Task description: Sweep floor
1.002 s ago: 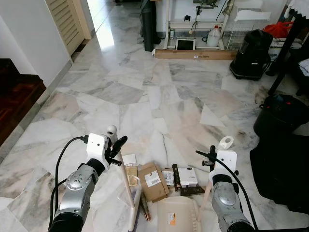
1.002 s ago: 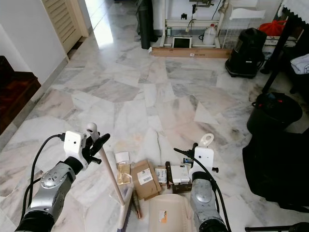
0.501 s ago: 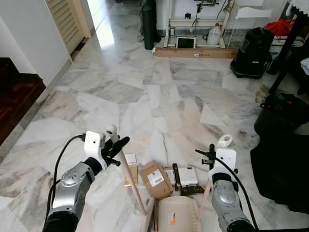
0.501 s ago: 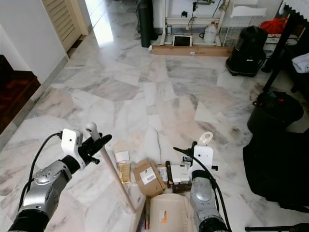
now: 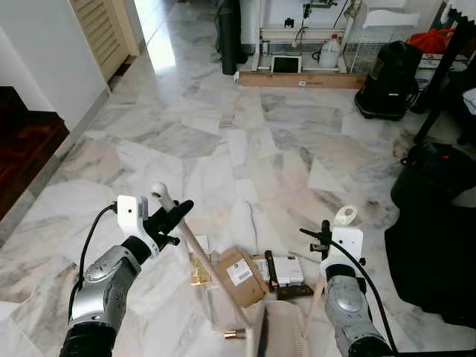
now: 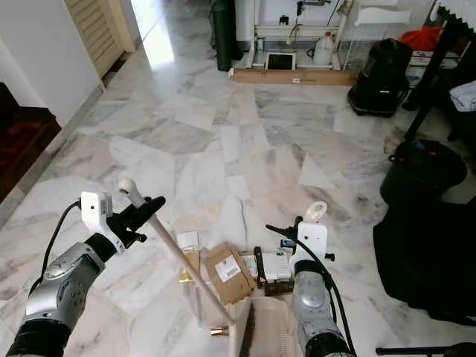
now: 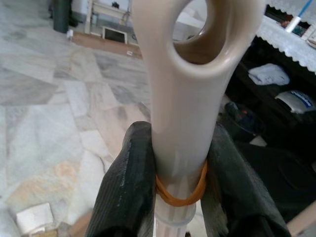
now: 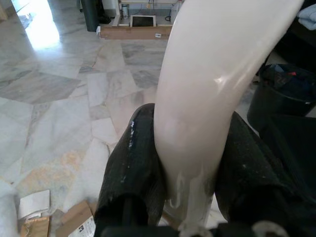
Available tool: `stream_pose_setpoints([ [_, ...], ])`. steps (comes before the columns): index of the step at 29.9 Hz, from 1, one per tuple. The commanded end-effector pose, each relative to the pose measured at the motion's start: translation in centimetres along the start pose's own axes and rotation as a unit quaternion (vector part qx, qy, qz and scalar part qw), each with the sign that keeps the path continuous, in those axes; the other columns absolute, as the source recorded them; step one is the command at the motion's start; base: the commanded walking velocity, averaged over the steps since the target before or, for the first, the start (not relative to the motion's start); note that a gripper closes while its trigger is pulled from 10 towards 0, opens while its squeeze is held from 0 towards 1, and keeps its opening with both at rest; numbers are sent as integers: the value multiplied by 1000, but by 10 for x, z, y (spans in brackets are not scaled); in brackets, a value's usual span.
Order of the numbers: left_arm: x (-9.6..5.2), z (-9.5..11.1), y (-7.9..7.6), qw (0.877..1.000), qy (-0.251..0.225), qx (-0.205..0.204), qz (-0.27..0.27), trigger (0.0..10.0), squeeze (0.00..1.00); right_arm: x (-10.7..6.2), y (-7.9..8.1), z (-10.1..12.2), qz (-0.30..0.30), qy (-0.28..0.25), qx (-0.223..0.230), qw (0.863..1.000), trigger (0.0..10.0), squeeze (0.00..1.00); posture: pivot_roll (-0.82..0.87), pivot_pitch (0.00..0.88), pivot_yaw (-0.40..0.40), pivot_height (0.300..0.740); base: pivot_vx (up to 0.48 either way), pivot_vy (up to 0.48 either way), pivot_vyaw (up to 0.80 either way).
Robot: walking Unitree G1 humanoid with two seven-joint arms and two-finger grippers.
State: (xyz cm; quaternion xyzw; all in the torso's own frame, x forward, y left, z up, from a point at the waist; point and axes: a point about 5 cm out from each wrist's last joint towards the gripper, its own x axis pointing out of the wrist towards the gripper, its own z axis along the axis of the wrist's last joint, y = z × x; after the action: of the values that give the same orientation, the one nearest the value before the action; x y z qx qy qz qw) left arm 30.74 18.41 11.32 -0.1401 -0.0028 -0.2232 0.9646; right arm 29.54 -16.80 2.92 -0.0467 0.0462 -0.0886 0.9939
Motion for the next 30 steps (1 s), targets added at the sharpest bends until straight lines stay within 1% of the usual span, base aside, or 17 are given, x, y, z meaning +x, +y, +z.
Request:
stream_pose_setpoints([
  [1, -1, 18, 3, 999, -35, 25, 14, 10000, 0, -7, 2, -14, 4, 37, 2, 999, 10000, 0, 65, 111, 57, 740, 0, 0, 0],
  [2, -1, 20, 3, 999, -39, 29, 18, 10000, 0, -8, 2, -14, 4, 38, 2, 999, 10000, 0, 65, 111, 57, 740, 0, 0, 0],
  [4, -1, 28, 6, 996, -55, 58, 37, 10000, 0, -8, 2, -15, 4, 39, 1, 999, 10000, 0, 65, 111, 57, 740, 0, 0, 0],
  [5, -1, 28, 6, 996, -55, 58, 37, 10000, 0, -8, 2, -15, 4, 39, 1, 999, 10000, 0, 65, 111, 57, 740, 0, 0, 0],
  [7, -1, 34, 9, 993, -63, 80, 53, 10000, 0, -8, 2, -15, 4, 39, 1, 999, 10000, 0, 67, 115, 57, 740, 0, 0, 0],
  [8, -1, 34, 9, 993, -63, 80, 53, 10000, 0, -8, 2, -15, 4, 39, 1, 999, 10000, 0, 67, 115, 57, 740, 0, 0, 0],
  [10, -2, 39, 10, 991, -68, 102, 61, 10000, 0, -8, 2, -15, 5, 40, 1, 999, 10000, 0, 67, 115, 57, 740, 0, 0, 0],
  [11, -2, 39, 10, 991, -68, 102, 61, 10000, 0, -8, 2, -15, 5, 40, 1, 999, 10000, 0, 67, 115, 57, 740, 0, 0, 0],
  [12, -3, 39, 8, 990, -61, 117, 54, 10000, 0, -8, 3, -15, 5, 40, 1, 999, 10000, 0, 71, 115, 57, 740, 0, 0, 0],
  [15, -5, 38, 6, 989, -54, 130, 50, 10000, 0, -8, 3, -15, 6, 40, 1, 999, 10000, 0, 71, 115, 57, 740, 0, 0, 0],
  [16, -6, 35, 4, 987, -42, 146, 43, 10000, 0, -9, 4, -16, 7, 41, 1, 999, 10000, 0, 73, 114, 57, 740, 0, 0, 0],
  [18, -7, 33, 4, 987, -38, 152, 41, 10000, 0, -9, 4, -16, 7, 41, 2, 999, 10000, 0, 73, 114, 57, 740, 0, 0, 0],
  [22, -8, 23, -5, 987, -4, 162, 2, 10000, 0, -9, 4, -16, 8, 41, 2, 999, 10000, 0, 73, 110, 59, 740, 0, 0, 0],
  [26, -9, 17, -9, 987, 15, 157, -16, 10000, 0, -9, 4, -16, 7, 41, 2, 999, 10000, 0, 72, 106, 60, 740, 0, 0, 0],
  [27, -9, 12, -11, 987, 31, 158, -28, 10000, 0, -9, 4, -16, 8, 42, 2, 999, 10000, 0, 72, 106, 60, 740, 0, 0, 0],
  [30, -10, 9, -12, 986, 42, 158, -38, 10000, 0, -9, 4, -16, 7, 42, 2, 999, 10000, 0, 72, 108, 60, 740, 0, 0, 0],
])
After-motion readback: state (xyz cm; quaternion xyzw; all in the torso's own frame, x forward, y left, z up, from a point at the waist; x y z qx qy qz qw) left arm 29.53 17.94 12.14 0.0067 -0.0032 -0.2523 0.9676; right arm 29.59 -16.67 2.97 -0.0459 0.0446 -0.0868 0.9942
